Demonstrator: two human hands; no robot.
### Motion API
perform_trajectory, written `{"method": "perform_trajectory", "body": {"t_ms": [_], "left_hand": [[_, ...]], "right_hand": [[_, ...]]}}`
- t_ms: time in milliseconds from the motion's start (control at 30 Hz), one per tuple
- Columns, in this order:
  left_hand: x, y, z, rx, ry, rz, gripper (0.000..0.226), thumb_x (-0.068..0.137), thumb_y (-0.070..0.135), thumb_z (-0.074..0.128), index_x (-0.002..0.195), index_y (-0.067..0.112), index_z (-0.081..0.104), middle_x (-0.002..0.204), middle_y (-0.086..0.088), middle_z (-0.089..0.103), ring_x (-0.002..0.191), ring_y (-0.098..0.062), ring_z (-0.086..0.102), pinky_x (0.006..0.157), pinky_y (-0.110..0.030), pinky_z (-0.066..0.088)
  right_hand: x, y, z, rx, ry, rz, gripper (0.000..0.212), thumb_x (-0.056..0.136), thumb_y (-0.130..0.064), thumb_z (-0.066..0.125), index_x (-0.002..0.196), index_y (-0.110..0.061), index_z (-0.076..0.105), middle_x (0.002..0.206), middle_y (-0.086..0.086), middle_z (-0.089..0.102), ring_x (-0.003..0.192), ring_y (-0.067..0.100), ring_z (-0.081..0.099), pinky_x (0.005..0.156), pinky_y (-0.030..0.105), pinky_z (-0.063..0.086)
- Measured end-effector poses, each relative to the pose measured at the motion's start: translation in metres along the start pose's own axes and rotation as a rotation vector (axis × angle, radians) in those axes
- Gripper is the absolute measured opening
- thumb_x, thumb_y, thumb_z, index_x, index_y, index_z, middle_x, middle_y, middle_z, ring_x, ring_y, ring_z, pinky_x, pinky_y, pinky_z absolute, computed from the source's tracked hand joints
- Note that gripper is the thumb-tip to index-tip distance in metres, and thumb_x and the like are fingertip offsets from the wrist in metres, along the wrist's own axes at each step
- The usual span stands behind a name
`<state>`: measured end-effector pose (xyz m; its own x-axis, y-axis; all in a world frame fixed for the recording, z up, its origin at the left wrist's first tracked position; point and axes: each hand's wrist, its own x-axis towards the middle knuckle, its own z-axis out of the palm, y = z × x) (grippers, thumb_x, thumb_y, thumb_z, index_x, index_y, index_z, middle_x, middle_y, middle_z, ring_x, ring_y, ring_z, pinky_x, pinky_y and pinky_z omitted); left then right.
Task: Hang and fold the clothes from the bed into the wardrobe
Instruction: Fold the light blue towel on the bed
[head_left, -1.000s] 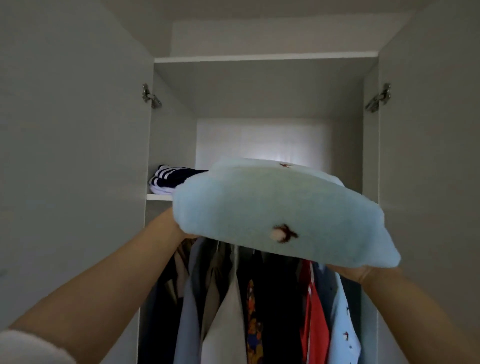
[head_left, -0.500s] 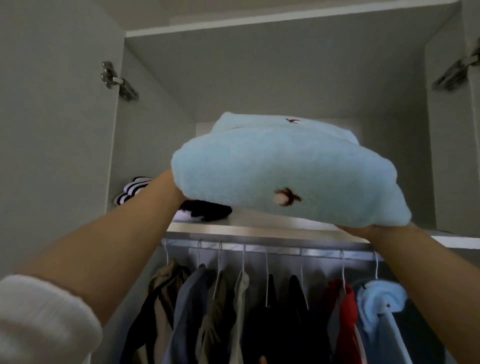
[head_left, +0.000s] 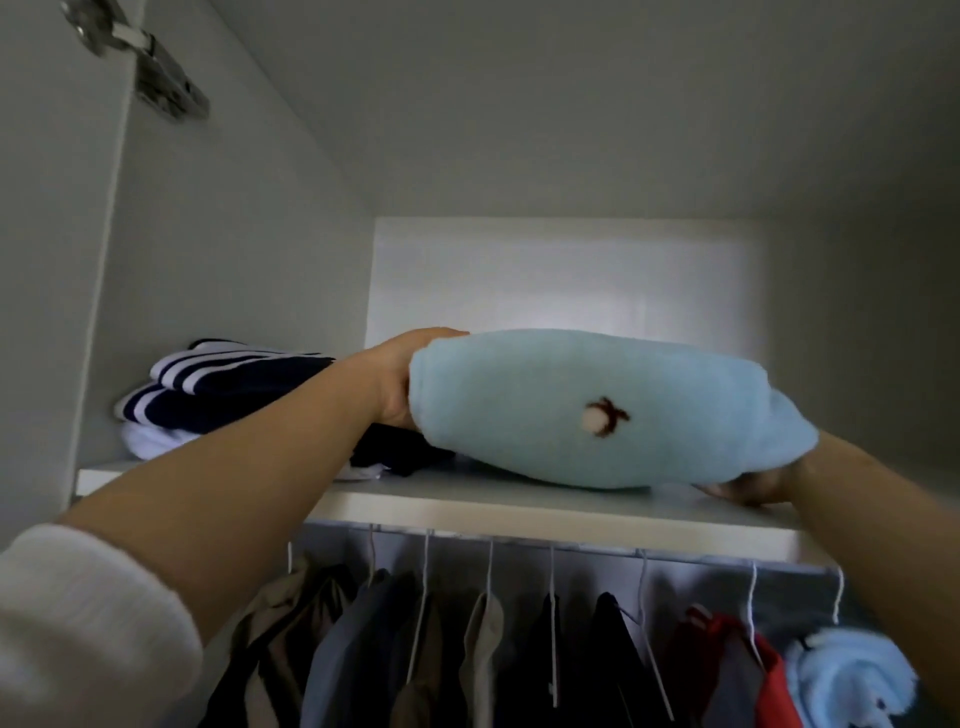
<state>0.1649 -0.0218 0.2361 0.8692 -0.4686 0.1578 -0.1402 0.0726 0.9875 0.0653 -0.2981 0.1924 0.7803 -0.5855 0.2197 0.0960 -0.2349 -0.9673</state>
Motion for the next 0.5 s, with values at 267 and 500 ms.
{"method": "perform_trajectory", "body": {"t_ms": [267, 500], "left_hand": [[-0.026, 0.011, 0.018, 0.259, 0.208, 0.079, 0.03, 0.092, 0.028, 0.053, 0.116, 0.011, 0.059, 0.094, -0.007, 0.072, 0.079, -0.021, 0.064, 0.074, -0.029, 0.046], [-0.062, -0.009, 0.083, 1.25, 0.413, 0.767, 0.045, 0.094, 0.049, 0.037, 0.131, 0.028, 0.049, 0.134, 0.004, 0.051, 0.122, -0.017, 0.046, 0.101, -0.037, 0.032]], "right_hand": [[-0.017, -0.006, -0.018, 0.262, 0.098, -0.048, 0.029, 0.09, -0.023, 0.05, 0.112, -0.006, 0.059, 0.11, 0.014, 0.059, 0.101, 0.033, 0.058, 0.082, 0.034, 0.045], [-0.061, -0.009, -0.019, 0.246, -0.006, -0.387, 0.01, 0.085, -0.027, 0.06, 0.078, -0.024, 0.066, 0.075, -0.011, 0.061, 0.072, 0.011, 0.055, 0.06, 0.027, 0.044]]}}
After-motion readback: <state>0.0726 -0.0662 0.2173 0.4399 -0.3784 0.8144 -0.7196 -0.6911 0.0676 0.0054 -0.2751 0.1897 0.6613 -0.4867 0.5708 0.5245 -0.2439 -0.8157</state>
